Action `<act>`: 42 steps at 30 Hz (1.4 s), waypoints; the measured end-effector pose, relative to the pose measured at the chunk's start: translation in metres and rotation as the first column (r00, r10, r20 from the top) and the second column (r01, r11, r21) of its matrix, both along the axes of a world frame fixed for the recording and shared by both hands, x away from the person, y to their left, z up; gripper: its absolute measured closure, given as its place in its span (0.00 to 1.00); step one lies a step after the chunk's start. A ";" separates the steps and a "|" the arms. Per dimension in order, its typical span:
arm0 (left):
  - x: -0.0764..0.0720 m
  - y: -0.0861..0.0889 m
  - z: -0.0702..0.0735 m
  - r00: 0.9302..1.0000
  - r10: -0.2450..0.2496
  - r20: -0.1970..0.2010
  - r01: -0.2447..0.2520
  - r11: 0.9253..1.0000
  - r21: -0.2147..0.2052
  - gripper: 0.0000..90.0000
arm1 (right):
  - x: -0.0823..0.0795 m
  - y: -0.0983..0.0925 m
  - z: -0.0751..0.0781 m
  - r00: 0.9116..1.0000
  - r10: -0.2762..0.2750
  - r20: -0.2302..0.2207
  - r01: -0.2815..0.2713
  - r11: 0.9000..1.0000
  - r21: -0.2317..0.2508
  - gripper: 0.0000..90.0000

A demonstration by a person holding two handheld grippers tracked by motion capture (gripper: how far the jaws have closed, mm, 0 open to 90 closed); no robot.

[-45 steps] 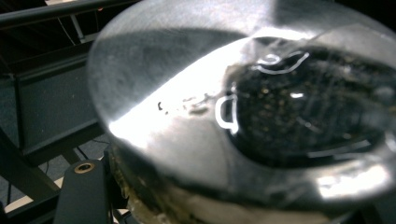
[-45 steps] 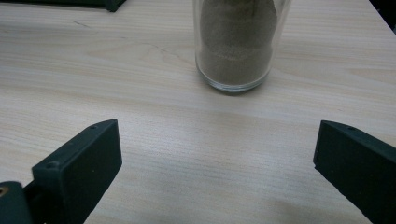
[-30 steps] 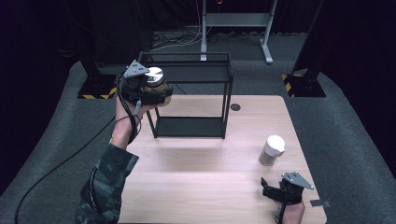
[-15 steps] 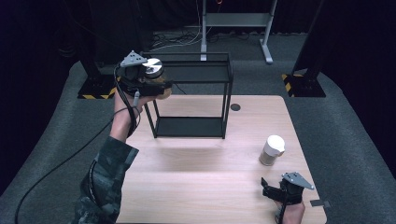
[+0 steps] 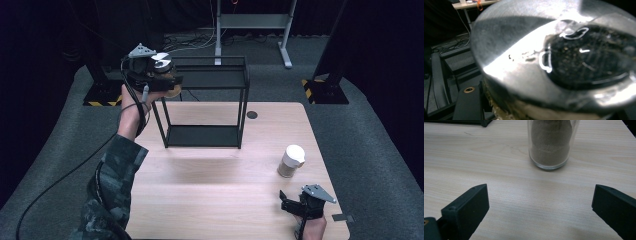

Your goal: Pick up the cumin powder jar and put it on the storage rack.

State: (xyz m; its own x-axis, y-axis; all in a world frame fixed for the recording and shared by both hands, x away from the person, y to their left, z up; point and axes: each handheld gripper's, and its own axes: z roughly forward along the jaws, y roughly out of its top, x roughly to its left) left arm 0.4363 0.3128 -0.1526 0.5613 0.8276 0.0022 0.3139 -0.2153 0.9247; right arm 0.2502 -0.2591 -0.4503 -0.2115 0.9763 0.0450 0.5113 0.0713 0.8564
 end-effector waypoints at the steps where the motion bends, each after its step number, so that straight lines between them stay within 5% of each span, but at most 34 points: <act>1: 0.000 0.000 0.000 1.000 0.000 0.000 0.000 1.000 0.000 0.34 | 0.000 0.000 0.000 1.000 0.000 0.000 0.000 1.000 0.000 0.00; 19: 0.045 -0.014 0.012 0.994 0.071 -0.088 -0.067 0.997 0.048 0.34 | 0.000 0.000 0.000 1.000 0.002 -0.001 -0.002 1.000 -0.001 0.00; 42: 0.058 -0.024 0.008 0.992 0.101 -0.070 -0.098 0.994 0.046 0.34 | 0.000 0.000 0.000 1.000 0.003 0.001 -0.003 1.000 -0.002 0.00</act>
State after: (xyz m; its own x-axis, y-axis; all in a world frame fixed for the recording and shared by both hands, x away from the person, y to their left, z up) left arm 0.4944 0.2885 -0.1450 0.4759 0.8795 0.0011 0.4012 -0.2181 0.8897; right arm 0.2504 -0.2591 -0.4503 -0.2145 0.9758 0.0425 0.5106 0.0749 0.8566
